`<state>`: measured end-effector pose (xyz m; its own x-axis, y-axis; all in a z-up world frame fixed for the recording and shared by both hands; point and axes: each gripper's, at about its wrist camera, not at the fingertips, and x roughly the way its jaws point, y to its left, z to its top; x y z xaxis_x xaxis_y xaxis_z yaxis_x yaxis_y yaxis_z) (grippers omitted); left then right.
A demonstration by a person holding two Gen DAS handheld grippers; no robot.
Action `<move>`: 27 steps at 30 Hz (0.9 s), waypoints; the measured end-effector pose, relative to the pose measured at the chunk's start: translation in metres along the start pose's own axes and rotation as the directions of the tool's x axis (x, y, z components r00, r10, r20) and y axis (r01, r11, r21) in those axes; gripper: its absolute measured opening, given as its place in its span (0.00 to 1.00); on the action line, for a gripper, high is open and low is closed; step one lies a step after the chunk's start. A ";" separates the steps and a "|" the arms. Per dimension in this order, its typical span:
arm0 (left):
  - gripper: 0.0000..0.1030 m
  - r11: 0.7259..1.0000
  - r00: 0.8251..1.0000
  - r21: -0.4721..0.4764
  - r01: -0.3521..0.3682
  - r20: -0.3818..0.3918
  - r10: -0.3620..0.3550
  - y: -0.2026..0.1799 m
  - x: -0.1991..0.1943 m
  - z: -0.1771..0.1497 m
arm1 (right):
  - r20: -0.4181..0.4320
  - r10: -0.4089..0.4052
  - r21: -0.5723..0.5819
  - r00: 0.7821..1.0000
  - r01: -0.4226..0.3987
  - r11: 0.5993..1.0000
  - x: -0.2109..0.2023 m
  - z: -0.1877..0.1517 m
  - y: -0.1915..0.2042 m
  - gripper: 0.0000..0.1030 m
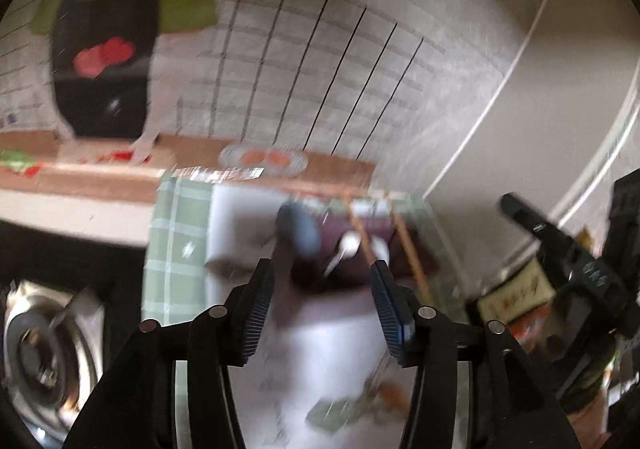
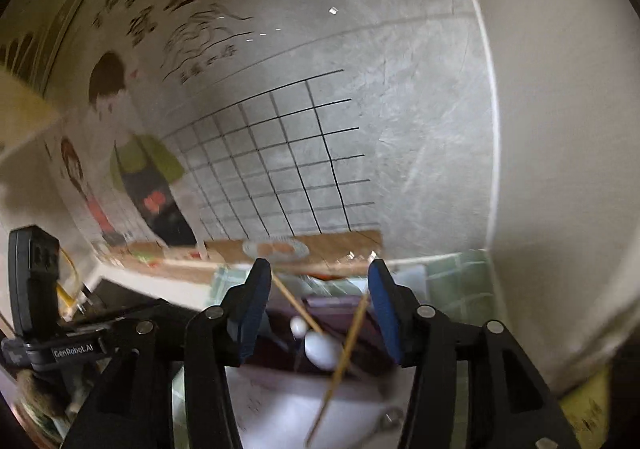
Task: Organize utensils
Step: 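Open both tools to drop the utensils into the purple holder, then grasp a dark metal spoon with the left tool while the right tool grasps the metal spatula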
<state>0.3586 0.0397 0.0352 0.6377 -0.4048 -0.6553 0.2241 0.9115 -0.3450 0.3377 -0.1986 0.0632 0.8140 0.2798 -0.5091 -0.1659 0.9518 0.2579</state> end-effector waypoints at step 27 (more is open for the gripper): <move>0.60 0.976 0.935 -0.086 -0.198 -0.316 0.161 0.090 -0.062 -0.186 | -0.486 -0.080 -0.278 0.870 -0.067 0.958 -0.028 -0.236 0.101 0.53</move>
<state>0.2020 0.1336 -0.0799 0.4000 -0.2545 -0.8805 0.0293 0.9637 -0.2652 0.1663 -0.0804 -0.0899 0.4514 0.2282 -0.8626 -0.3679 0.9283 0.0530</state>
